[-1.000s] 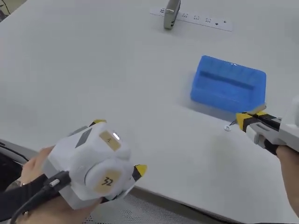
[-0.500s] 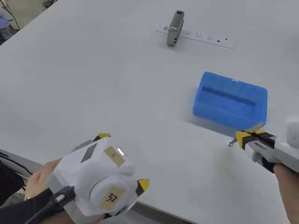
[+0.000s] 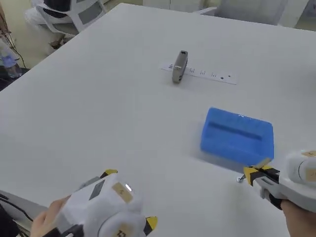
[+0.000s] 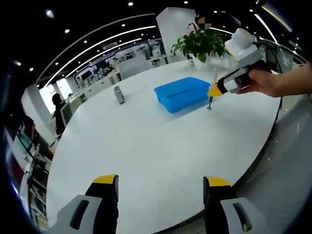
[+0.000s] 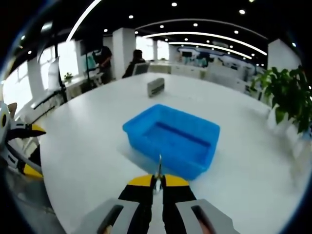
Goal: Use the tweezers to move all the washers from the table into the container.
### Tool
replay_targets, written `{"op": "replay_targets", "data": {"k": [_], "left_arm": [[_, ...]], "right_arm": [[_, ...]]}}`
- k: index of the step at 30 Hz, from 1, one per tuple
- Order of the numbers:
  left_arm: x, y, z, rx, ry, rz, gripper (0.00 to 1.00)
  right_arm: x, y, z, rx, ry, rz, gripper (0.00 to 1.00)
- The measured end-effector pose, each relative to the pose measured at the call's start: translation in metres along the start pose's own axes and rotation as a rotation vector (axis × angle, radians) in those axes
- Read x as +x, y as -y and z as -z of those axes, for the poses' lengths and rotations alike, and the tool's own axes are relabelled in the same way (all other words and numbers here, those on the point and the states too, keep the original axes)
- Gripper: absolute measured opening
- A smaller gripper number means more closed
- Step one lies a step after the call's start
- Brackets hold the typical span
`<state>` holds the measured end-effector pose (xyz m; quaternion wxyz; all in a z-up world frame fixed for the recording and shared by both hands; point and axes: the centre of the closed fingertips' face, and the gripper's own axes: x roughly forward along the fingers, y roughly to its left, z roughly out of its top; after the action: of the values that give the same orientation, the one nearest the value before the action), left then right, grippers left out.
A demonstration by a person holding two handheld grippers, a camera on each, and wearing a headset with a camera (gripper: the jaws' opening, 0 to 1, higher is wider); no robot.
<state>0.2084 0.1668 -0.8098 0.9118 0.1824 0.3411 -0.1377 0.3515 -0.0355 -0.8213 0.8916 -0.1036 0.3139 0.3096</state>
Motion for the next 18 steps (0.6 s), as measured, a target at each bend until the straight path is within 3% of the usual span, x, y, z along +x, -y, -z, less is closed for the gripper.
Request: {"op": "replay_targets", "data": {"k": [14,18], "left_arm": [[-0.0015,-0.0003,-0.0041,0.003,0.023,-0.004,0.72],[-0.0016,-0.0015,-0.0045,0.005,0.027,-0.009,0.72]], "right_arm": [[0.0016,0.0000,0.0003,0.016,-0.027,-0.022,0.01],[-0.0075,-0.0027,-0.0063,0.020,-0.009,-0.028,0.01]]}}
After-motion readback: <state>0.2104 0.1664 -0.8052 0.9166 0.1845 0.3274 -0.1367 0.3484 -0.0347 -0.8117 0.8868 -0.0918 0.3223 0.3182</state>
